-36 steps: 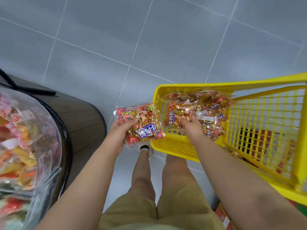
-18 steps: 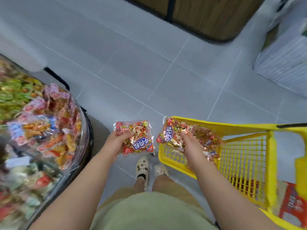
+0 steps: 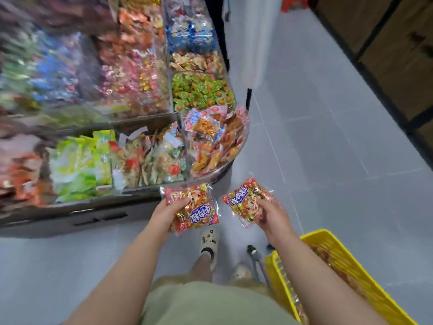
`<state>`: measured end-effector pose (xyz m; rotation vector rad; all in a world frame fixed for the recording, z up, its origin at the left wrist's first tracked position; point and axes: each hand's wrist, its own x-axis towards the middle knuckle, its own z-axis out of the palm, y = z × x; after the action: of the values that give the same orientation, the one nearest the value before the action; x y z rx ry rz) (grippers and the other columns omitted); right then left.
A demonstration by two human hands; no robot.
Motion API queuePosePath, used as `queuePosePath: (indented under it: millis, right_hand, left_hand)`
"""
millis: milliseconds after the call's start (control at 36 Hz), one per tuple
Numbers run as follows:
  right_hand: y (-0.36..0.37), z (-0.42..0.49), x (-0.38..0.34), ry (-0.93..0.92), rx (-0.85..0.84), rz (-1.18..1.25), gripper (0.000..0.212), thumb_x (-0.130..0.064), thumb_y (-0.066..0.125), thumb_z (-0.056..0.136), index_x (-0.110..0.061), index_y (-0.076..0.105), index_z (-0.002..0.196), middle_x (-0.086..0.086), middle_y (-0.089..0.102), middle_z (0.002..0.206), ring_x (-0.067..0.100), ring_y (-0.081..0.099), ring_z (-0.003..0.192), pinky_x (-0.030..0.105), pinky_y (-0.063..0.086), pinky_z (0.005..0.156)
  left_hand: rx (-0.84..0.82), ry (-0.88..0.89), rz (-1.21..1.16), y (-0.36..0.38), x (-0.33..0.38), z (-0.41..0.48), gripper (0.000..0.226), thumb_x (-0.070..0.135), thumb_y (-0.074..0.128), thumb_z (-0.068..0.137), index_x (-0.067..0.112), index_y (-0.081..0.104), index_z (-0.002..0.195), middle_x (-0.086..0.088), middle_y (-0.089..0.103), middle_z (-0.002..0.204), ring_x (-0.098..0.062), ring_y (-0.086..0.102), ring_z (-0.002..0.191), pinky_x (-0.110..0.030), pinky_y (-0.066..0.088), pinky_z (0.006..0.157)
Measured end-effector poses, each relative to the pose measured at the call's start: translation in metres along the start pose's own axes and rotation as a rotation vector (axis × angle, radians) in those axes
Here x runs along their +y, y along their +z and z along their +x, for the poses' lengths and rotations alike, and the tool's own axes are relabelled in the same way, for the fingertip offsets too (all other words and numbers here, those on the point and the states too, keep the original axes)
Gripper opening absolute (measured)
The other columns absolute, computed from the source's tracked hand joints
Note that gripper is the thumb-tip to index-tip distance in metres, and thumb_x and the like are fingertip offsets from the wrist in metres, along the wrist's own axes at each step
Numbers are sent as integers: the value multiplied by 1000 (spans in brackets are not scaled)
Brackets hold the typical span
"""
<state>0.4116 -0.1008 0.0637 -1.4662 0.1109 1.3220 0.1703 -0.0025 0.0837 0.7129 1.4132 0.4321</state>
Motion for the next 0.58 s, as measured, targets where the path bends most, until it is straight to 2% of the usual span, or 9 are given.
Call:
queuePosePath:
  millis: [56,111,194,250,333,389,472,528,583]
  right_hand:
    - [23,1,5,32,-53,-5,12,-4,57,84,-15,60,90,1,68,67,11,64,60,23,51,53]
    - [46,1,8,60,-106,-3,16,-1,55,84,-14,57,91,1,66,63,9,62,53,21,50,48]
    - [80,3,10,95,-208,-22,32,0,56,85,-15,55,113,10,68,91,17,66,71,27,54,56]
    - [105,6,10,114,-267,-29,31,-5,56,88,-10,56,119,14,68,106,20,68,81,29,56,60]
    - [149,13,9,115,-281,16,26,-10,53,92,-9,58,118,10,69,104,18,67,84,27,57,63]
    - [180,19,8,110,-262,80,22,-9,52,93,-9,59,113,7,69,99,17,65,86,26,57,64]
    - [230,25,3,119,-259,176,19,-8,49,94,-8,61,109,7,71,96,16,69,81,24,58,60]
    - [262,28,1,129,-245,212,21,-9,51,94,-5,60,113,9,70,101,16,69,82,24,58,59]
    - [290,31,-2,136,-211,195,21,-11,57,91,-6,60,111,12,68,100,19,69,83,30,58,73]
  left_hand:
    - [64,-11,-34,-24,-6,-4,32,27,77,78,21,62,105,-7,75,89,-24,71,70,-28,51,49]
    - [107,-11,-66,-46,-10,-5,37,28,79,76,20,62,108,-9,75,95,-29,72,82,-36,56,64]
    - [141,12,-129,-77,-6,-2,41,27,80,73,18,62,109,-9,76,94,-30,72,87,-44,57,78]
    - [159,31,-193,-96,1,4,43,24,81,70,15,63,108,-11,75,92,-30,72,83,-44,58,75]
    - [134,73,-269,-124,21,17,36,20,78,73,14,63,105,-11,76,87,-25,73,70,-32,57,55]
    - [112,96,-285,-144,39,29,30,19,75,78,14,63,105,-11,76,90,-26,73,74,-33,58,59]
    - [81,122,-265,-179,71,47,42,25,77,74,10,61,109,-12,74,95,-31,71,86,-43,56,78]
    - [62,141,-225,-202,95,60,47,29,78,71,11,59,110,-13,73,95,-32,68,83,-45,53,74]
    - [76,175,-204,-225,119,75,39,24,77,76,15,57,108,-8,74,90,-27,70,74,-36,53,62]
